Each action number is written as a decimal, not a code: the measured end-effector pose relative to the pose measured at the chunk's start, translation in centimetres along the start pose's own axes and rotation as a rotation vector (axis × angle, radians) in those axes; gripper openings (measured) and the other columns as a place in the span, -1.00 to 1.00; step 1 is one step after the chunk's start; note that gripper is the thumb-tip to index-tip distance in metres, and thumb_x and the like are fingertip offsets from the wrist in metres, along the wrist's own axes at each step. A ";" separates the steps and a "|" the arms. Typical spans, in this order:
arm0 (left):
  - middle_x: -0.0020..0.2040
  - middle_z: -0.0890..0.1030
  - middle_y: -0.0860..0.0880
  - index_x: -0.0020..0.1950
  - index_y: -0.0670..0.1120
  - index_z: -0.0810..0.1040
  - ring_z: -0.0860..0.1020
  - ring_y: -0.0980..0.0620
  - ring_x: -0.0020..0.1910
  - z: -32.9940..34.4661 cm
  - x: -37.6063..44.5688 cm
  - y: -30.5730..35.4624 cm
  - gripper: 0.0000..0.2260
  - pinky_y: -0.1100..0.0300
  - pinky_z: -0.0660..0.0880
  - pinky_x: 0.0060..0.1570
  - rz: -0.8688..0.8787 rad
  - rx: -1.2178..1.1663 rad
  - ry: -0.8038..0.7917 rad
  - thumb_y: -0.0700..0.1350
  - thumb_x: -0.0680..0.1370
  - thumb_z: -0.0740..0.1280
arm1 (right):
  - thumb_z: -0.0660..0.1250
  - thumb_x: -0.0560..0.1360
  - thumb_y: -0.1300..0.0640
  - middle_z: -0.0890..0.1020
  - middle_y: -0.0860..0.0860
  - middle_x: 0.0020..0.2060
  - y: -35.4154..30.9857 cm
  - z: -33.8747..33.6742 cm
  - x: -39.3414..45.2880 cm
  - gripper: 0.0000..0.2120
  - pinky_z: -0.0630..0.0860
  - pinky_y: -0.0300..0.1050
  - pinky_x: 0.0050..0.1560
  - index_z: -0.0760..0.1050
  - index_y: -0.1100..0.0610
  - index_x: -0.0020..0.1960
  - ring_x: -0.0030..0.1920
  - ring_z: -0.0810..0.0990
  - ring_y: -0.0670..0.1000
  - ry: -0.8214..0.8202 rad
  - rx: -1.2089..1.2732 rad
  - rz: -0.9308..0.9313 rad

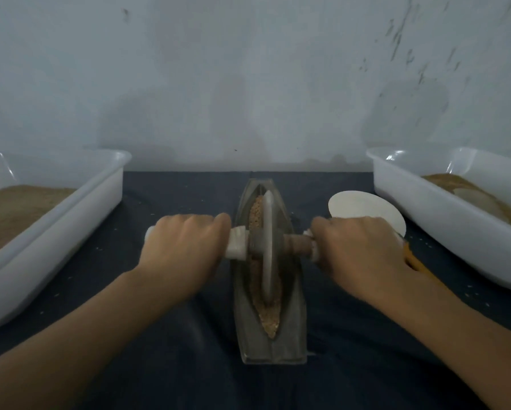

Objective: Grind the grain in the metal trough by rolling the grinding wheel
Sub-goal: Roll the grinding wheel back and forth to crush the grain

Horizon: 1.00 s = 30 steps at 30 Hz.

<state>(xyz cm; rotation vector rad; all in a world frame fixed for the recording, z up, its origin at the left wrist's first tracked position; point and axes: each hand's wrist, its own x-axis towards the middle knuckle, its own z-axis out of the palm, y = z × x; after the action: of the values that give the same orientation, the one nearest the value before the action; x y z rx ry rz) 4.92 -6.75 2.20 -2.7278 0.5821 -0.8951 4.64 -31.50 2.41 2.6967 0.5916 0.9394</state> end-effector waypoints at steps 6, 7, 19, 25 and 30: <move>-0.50 0.40 0.00 -0.33 -0.06 0.35 0.19 0.05 -0.54 0.1 -0.7 0.0 -0.59 0.26 0.03 -0.45 -0.022 -0.047 0.008 -0.21 0.08 0.56 | 0.54 0.15 0.23 0.45 0.05 -0.55 -0.1 0.6 0.4 -0.69 0.11 -0.23 -0.52 0.38 0.13 -0.36 -0.60 0.40 0.12 -0.026 0.016 0.043; -0.50 0.42 -0.01 -0.33 -0.07 0.35 0.25 0.02 -0.58 1.1 0.2 0.0 -0.61 0.25 0.07 -0.47 -0.055 -0.028 0.010 -0.22 0.11 0.56 | 0.51 0.20 0.23 0.49 0.06 -0.51 0.0 1.5 1.6 -0.73 0.12 -0.20 -0.51 0.39 0.13 -0.33 -0.56 0.44 0.14 -0.041 -0.021 0.058; -0.33 0.49 0.04 -0.20 0.00 0.25 0.44 -0.03 -0.43 0.1 0.7 0.0 -0.65 0.17 0.18 -0.43 -0.037 0.002 -0.047 -0.11 0.32 0.46 | 0.50 0.27 0.12 0.51 0.00 -0.45 0.1 1.1 0.8 -0.72 0.18 -0.17 -0.51 0.37 0.07 -0.26 -0.53 0.40 0.06 -0.042 -0.020 0.038; -0.47 0.38 0.03 -0.29 -0.01 0.30 0.18 0.07 -0.50 -2.9 -3.3 0.5 -0.51 0.26 -0.10 -0.41 -0.001 -0.080 -0.016 -0.16 0.01 0.57 | 0.56 0.08 0.25 0.44 0.04 -0.55 -0.5 -2.0 -2.2 -0.65 0.08 -0.24 -0.50 0.38 0.13 -0.36 -0.61 0.38 0.10 -0.018 -0.006 0.004; -0.46 0.47 -0.03 -0.30 -0.06 0.36 0.41 -0.08 -0.57 2.2 0.3 -0.3 -0.66 0.21 0.14 -0.49 -0.106 -0.024 0.008 -0.19 0.20 0.54 | 0.47 0.23 0.28 0.53 0.09 -0.46 0.1 2.0 2.7 -0.77 0.20 -0.14 -0.48 0.42 0.15 -0.29 -0.50 0.51 0.17 -0.049 -0.078 0.043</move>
<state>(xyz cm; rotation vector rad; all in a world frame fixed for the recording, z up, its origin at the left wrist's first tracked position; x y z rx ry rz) 6.54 -6.45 0.69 -2.8005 0.4556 -0.9291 7.87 -30.51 2.35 2.6641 0.4790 0.8846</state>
